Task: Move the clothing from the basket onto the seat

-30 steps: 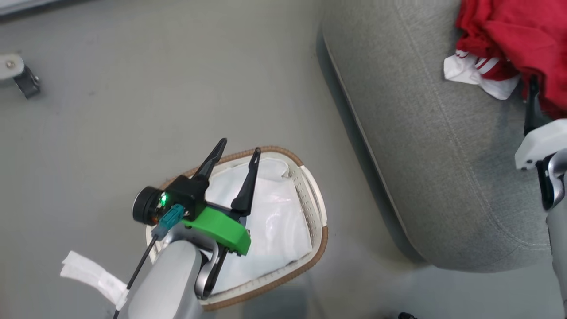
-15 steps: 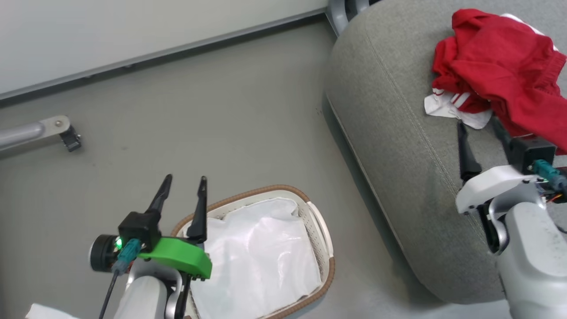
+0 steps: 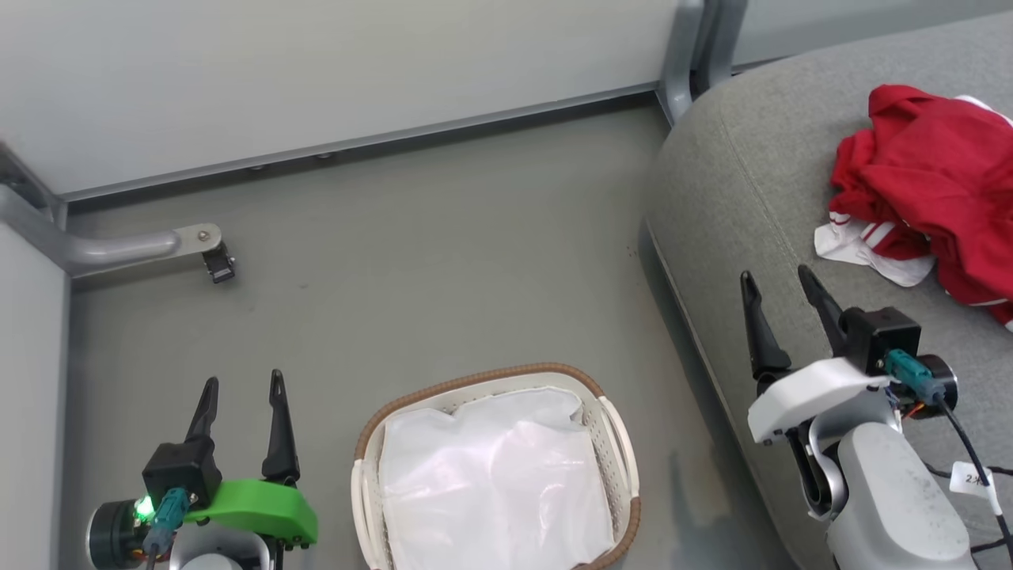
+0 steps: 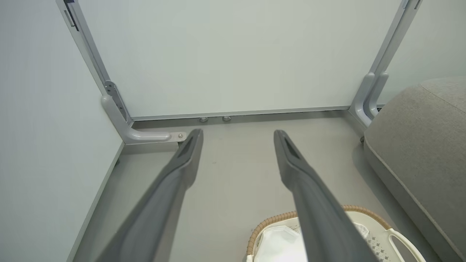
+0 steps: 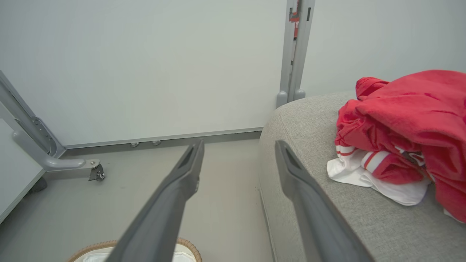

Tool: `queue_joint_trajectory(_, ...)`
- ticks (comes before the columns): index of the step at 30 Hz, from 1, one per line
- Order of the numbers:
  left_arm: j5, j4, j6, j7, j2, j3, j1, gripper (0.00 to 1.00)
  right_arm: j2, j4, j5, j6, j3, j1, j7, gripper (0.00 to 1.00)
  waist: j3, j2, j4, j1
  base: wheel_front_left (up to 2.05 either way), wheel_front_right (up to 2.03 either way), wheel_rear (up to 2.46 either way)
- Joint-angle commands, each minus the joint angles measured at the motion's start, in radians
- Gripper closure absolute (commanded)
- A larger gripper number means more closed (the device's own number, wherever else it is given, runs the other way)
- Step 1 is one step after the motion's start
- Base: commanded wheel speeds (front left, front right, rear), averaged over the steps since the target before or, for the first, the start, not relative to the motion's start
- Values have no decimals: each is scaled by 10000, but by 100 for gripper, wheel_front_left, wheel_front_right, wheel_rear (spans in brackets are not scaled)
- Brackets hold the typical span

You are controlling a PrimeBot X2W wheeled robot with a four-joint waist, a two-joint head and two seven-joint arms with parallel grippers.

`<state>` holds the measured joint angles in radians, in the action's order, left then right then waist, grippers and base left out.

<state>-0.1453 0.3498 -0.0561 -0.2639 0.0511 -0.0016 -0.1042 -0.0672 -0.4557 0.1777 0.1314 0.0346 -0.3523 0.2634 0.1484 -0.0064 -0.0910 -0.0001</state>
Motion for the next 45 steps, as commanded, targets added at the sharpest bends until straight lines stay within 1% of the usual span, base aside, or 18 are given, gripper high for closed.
queue_joint_trajectory(1, 71, -44, 79, -6, 6, 77, 173, 0, 11, 89, -78, -14, -35, 224, 15, 0, -236, 64, 226, 1, 0, 0, 0)
queue_joint_trajectory(7, -118, -146, 68, -6, 7, 226, 555, 0, 100, 219, -112, -14, -64, 657, 17, 0, -454, 64, 270, 1, 0, 0, 0)
queue_joint_trajectory(15, -539, -106, -153, -6, 9, 219, 1054, 0, 136, 61, -36, -14, 139, 1208, 17, 0, -857, 64, 247, 1, 0, 0, 0)
queue_joint_trajectory(19, -741, -51, -176, -6, 10, 217, 1164, 0, 141, 13, 99, -14, 178, 1412, 17, 0, -978, 64, 297, 1, 0, 0, 0)
queue_joint_trajectory(20, -745, -57, -160, 0, -13, 204, 1011, 100, 173, 29, 95, 0, 168, 1319, -2, 100, -965, 0, 283, 1, 0, 0, 0)
queue_joint_trajectory(24, -871, 266, -159, 38, -65, 223, 1007, 100, 241, -239, 169, 0, 142, 1506, -47, 100, -979, 0, 296, 1, 0, 0, 0)
queue_joint_trajectory(45, -4585, -91, -322, 1043, -44, 481, 680, 100, 216, 408, 3981, -2, -304, 1743, -1054, 100, -1063, 11, 400, 1, 0, 0, 0)
